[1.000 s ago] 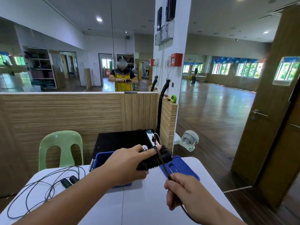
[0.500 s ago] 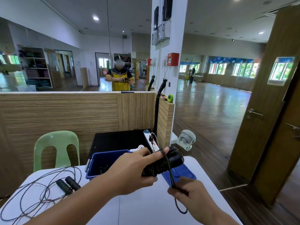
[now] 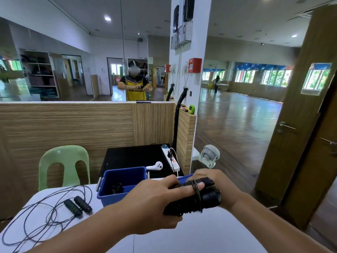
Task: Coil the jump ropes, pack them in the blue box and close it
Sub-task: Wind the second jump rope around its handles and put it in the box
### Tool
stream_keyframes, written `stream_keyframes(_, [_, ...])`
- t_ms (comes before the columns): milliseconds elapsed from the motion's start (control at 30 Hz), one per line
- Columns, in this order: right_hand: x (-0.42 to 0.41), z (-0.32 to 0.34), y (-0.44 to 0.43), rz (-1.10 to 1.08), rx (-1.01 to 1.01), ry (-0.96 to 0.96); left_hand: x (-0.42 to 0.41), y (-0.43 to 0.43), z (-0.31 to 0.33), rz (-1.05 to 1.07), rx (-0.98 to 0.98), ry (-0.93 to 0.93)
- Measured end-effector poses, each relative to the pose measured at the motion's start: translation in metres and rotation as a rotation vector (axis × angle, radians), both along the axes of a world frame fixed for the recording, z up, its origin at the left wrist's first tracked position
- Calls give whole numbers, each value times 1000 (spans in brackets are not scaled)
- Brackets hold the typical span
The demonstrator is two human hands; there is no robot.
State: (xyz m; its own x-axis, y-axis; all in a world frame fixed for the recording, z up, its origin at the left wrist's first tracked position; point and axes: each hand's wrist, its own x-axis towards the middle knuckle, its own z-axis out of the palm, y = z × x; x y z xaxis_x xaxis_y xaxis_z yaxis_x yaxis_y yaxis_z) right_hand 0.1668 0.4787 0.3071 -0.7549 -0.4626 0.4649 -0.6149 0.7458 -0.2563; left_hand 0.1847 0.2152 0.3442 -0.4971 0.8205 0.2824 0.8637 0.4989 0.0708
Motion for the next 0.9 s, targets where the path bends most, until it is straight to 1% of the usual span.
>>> stream_keyframes(67, [-8,13,-1,74,132,94,2,-3,2,-13,-19,13])
stream_keyframes(200, [-15,40,-9,172,312,274,5,-8,4,-14,-37,36])
stream_keyframes(300, [-18,57,-18,254,467,338,7,-10,0,0,-55,82])
stream_keyframes(367, [-19,69,-21,291,622,369,6,-11,-4,4,-93,87])
stream_keyframes(433, [-18,82,-27,273,796,356,4,-11,-5,5,-129,46])
stream_keyframes(467, [-16,88,-31,262,882,319,4,-11,-6,7,-142,22])
stream_keyframes(533, [-12,98,-44,224,1045,193,4,-10,-8,26,-158,-26])
stream_keyframes(600, [-7,106,-54,106,1158,77,5,-8,-12,54,-161,-67])
stream_keyframes(667, [-3,112,-59,0,1148,-32,6,-6,-17,77,-157,-73])
stream_keyframes(733, [-1,115,-59,-47,1061,-149,9,-2,-22,97,-159,-73])
stream_keyframes(900, [6,118,-52,-72,812,-336,14,4,-23,136,-86,-123])
